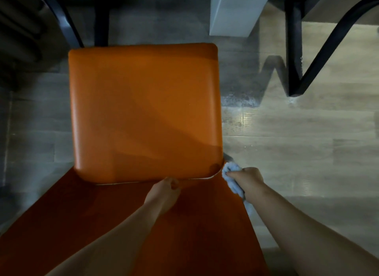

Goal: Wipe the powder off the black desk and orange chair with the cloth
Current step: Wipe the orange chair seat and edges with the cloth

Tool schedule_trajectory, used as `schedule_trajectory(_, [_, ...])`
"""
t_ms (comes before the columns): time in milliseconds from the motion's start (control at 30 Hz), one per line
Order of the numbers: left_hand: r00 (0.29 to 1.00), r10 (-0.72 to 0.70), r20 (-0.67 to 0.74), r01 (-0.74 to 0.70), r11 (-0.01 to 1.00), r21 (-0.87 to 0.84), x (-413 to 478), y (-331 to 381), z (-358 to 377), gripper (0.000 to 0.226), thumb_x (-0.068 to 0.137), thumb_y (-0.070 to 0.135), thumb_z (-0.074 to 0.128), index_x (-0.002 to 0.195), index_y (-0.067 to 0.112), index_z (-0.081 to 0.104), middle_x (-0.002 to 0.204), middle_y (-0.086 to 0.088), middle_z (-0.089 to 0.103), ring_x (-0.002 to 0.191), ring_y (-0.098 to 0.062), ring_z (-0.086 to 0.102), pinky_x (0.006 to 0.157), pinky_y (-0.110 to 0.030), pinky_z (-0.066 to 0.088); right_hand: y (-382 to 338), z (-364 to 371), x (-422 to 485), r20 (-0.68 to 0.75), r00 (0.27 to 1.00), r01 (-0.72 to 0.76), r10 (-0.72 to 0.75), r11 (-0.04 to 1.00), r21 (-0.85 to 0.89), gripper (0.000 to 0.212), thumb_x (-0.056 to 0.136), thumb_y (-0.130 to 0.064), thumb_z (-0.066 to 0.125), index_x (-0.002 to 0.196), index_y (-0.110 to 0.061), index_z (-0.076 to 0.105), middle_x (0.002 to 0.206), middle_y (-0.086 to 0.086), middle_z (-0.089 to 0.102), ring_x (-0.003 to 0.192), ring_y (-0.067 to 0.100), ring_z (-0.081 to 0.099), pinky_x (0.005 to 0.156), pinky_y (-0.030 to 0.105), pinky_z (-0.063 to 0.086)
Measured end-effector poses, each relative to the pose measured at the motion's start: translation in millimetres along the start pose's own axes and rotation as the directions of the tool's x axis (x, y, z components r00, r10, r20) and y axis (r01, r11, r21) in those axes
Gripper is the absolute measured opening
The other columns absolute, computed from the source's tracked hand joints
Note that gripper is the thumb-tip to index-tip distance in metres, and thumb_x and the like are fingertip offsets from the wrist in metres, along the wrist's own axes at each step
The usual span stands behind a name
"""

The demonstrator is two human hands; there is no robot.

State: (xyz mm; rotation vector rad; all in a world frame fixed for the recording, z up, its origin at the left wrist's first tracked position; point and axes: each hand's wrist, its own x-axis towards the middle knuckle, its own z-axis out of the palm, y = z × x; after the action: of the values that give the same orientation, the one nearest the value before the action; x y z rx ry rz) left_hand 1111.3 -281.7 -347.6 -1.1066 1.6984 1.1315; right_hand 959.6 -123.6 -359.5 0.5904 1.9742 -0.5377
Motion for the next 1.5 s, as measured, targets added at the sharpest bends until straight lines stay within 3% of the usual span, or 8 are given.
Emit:
schedule_trajectory(233, [1.0, 0.018, 0.0, -0.018, 0.995, 0.098, 9, 1, 4, 0.034, 0.097, 0.038, 0.043, 0.129, 0.025, 0.046, 0.1, 0.01, 0.049, 0.063, -0.003, 0.053, 0.047, -0.017, 0.039, -40, 21, 33, -0.111, 0.992, 0.061, -0.06, 0.998, 0.003, 0.027, 0.086, -0.011, 0.057, 0.061, -0.012, 0.046, 0.067, 0.003, 0.05, 0.051, 0.016, 0.044, 0.049, 0.023, 0.037])
schedule_trajectory(433, [0.999, 0.043, 0.0, -0.043, 0.998, 0.037, 5, -4, 2, 0.032, 0.097, 0.033, 0.045, 0.128, 0.023, 0.049, 0.102, 0.008, 0.053, 0.066, -0.005, 0.056, 0.051, -0.018, 0.042, -7, -6, 1, 0.22, 0.97, 0.103, -0.101, 0.995, -0.001, 0.006, 0.084, 0.0, 0.057, 0.08, -0.001, 0.054, 0.04, 0.01, 0.05, 0.038, 0.021, 0.051, 0.042, 0.025, 0.041])
schedule_trajectory(667, [0.997, 0.059, 0.042, -0.057, 0.997, -0.051, 15, 8, -12, 0.027, 0.098, 0.03, 0.042, 0.123, 0.022, 0.049, 0.09, 0.002, 0.06, 0.047, -0.005, 0.043, 0.036, -0.015, 0.03, -15, 1, -11, -0.052, 0.989, -0.116, 0.139, 0.942, 0.316, 0.024, 0.082, -0.016, 0.066, 0.067, -0.001, 0.054, 0.067, 0.016, 0.057, 0.062, 0.028, 0.056, 0.064, 0.036, 0.05])
schedule_trajectory(767, [0.999, 0.05, -0.017, -0.052, 0.988, -0.144, 21, 11, -28, 0.014, 0.098, 0.027, 0.041, 0.11, 0.029, 0.049, 0.083, 0.004, 0.059, 0.043, -0.006, 0.04, 0.037, -0.018, 0.031, -40, -6, -27, -0.215, 0.971, 0.185, -0.107, 0.904, 0.386, 0.018, 0.082, -0.023, 0.065, 0.069, -0.013, 0.056, 0.065, 0.001, 0.059, 0.058, 0.015, 0.056, 0.057, 0.026, 0.047])
schedule_trajectory(933, [0.978, -0.027, -0.208, -0.032, 0.961, -0.274, 29, 10, -52, 0.015, 0.092, 0.027, 0.047, 0.103, 0.027, 0.057, 0.085, 0.002, 0.065, 0.067, -0.013, 0.057, 0.053, -0.024, 0.038, -137, 71, -30, -0.198, 0.753, 0.652, -0.627, 0.751, 0.103, 0.019, 0.083, -0.033, 0.061, 0.095, -0.02, 0.055, 0.078, -0.008, 0.056, 0.069, 0.012, 0.056, 0.058, 0.025, 0.04])
schedule_trajectory(1133, [0.981, -0.096, -0.166, 0.042, 0.953, -0.3, 28, 14, -47, 0.017, 0.092, 0.031, 0.048, 0.106, 0.029, 0.057, 0.087, 0.007, 0.063, 0.063, -0.008, 0.055, 0.048, -0.02, 0.038, -155, 109, 26, 0.377, 0.464, 0.852, -0.801, 0.287, -0.439, 0.034, 0.09, -0.013, 0.05, 0.122, -0.024, 0.055, 0.132, 0.0, 0.047, 0.114, 0.022, 0.049, 0.09, 0.034, 0.042])
schedule_trajectory(1333, [0.999, -0.034, -0.029, 0.023, 0.949, -0.313, 25, 20, -39, 0.024, 0.097, 0.033, 0.044, 0.119, 0.029, 0.051, 0.087, 0.015, 0.052, 0.064, -0.006, 0.05, 0.054, -0.02, 0.04, -173, 21, 58, -0.456, 0.778, 0.504, -0.432, 0.863, 0.043, 0.042, 0.094, -0.011, 0.041, 0.136, -0.011, 0.041, 0.139, 0.016, 0.042, 0.124, 0.03, 0.042, 0.093, 0.03, 0.036])
schedule_trajectory(1500, [1.0, -0.011, -0.025, 0.005, 0.97, -0.245, 22, 25, -44, 0.025, 0.097, 0.036, 0.043, 0.12, 0.03, 0.05, 0.086, 0.007, 0.058, 0.053, -0.011, 0.046, 0.047, -0.023, 0.036, -147, -46, 32, -0.525, 0.761, 0.534, -0.381, 0.827, 0.174, 0.018, 0.088, -0.014, 0.051, 0.102, -0.01, 0.061, 0.105, 0.014, 0.065, 0.097, 0.029, 0.06, 0.083, 0.031, 0.044])
